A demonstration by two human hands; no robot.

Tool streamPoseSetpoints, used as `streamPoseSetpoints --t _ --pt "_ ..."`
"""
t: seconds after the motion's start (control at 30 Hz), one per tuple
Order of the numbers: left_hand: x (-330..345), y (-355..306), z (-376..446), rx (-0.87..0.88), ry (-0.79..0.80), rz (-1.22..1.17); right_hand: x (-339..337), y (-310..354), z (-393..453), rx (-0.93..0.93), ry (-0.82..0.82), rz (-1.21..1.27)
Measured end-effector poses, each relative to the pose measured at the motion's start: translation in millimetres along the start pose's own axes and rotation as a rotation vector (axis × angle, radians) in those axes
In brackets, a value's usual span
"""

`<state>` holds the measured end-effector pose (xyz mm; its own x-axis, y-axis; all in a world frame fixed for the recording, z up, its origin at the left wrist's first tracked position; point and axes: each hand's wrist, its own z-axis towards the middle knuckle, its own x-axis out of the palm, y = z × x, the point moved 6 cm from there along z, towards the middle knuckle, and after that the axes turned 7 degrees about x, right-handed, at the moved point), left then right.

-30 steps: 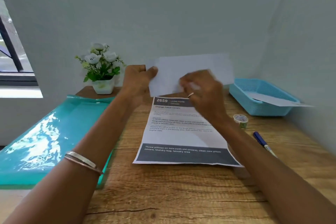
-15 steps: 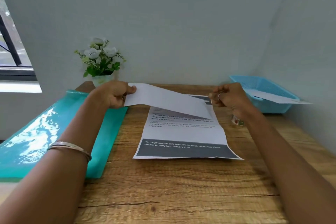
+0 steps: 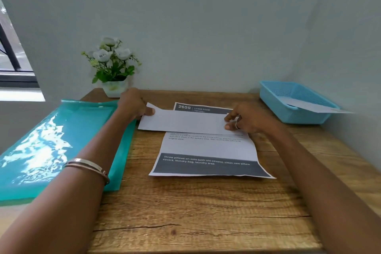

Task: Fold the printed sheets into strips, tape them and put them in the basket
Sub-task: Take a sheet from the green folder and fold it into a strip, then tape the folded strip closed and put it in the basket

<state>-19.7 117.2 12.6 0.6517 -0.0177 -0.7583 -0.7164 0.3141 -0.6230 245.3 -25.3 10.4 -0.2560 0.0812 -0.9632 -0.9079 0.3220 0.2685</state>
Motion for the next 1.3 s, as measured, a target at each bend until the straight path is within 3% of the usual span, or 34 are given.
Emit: streamPoseSetpoints --t 0.3,0.4,0.5,0.57,0.67,0.8,0.87,0.93,1.0,1.07,1.3 --pt "8 -15 -6 0.113 -0.017 0.325 -5 -4 -4 -0.025 0.018 0.028" --pt "7 -25 -5 0.174 -0.063 0.338 -41 -26 -13 -0.013 -0.12 0.113" --pt "3 -49 -6 0.302 -0.178 0.171 -76 -61 -29 0.072 -0.229 0.154" --pt "7 -73 -16 0.395 -0.199 0.057 -74 -76 -35 0.115 -0.154 0.103" --pt "20 -111 -43 0.505 -0.13 -0.095 -43 -81 -33 0.141 0.064 -0.058" --pt "42 -134 -64 0.548 0.0 -0.207 -37 -80 -29 0.132 0.036 -0.048" --pt "49 -136 -67 0.548 0.05 -0.268 -44 -81 -26 0.098 -0.048 0.097" --pt "52 -137 -70 0.551 0.083 -0.355 -53 -72 -29 0.027 -0.104 0.406" --pt "53 -139 -70 0.548 0.122 -0.477 -57 -52 -34 -0.067 -0.112 0.664" --pt "54 -139 -69 0.512 0.184 -0.627 -55 -29 -36 -0.138 -0.132 0.733" --pt "64 -122 -66 0.181 0.296 -0.98 -35 25 -33 -0.248 -0.279 0.451"
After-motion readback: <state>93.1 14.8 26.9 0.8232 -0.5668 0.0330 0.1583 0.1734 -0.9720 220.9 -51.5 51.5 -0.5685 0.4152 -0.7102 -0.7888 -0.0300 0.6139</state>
